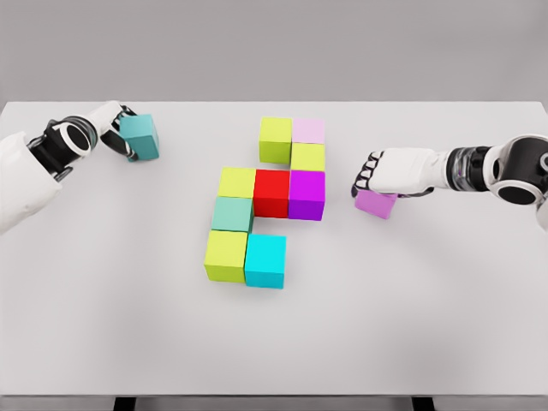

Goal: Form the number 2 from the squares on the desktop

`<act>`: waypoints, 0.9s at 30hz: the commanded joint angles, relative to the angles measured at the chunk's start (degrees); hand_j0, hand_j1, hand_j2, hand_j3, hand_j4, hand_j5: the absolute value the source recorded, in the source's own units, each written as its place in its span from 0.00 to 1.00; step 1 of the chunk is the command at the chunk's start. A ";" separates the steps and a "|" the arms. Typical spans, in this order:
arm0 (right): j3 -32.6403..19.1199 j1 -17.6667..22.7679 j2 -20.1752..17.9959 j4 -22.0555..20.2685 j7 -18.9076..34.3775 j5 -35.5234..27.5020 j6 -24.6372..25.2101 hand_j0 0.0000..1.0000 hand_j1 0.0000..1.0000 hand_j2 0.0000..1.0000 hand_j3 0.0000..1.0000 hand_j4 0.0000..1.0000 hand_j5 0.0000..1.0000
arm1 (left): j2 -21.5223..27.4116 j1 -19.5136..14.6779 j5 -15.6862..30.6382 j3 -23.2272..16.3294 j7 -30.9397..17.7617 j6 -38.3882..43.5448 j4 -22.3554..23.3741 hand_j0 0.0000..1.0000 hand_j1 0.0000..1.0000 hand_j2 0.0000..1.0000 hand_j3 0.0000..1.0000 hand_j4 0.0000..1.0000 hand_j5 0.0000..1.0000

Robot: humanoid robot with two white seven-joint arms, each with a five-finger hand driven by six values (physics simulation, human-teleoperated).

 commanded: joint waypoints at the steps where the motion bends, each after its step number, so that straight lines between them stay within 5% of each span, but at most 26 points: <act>1: 0.45 0.00 -0.10 0.08 0.49 -2.16 0.19 0.60 0.60 0.60 0.60 0.60 0.60 | 0.05 0.00 -0.02 0.10 -0.21 -0.05 -0.24 0.68 0.68 0.68 0.68 0.68 0.68; 16: -0.43 -0.79 -2.64 -1.42 0.49 -11.92 0.19 0.58 0.58 0.58 0.58 0.58 0.58 | -1.89 -0.53 0.77 2.47 -0.48 -1.90 -3.67 0.57 0.57 0.57 0.57 0.57 0.57; 22: -2.01 1.14 -10.55 -9.85 0.49 -16.75 0.19 0.58 0.58 0.58 0.58 0.58 0.58 | -5.93 -1.32 0.77 2.56 -0.39 -2.69 -3.67 0.57 0.57 0.57 0.57 0.57 0.57; 27: -2.01 3.52 -12.93 -17.23 0.49 -17.28 0.19 0.58 0.58 0.58 0.58 0.58 0.58 | -7.95 -1.85 0.51 2.56 -0.30 -2.87 -3.49 0.57 0.57 0.57 0.57 0.57 0.57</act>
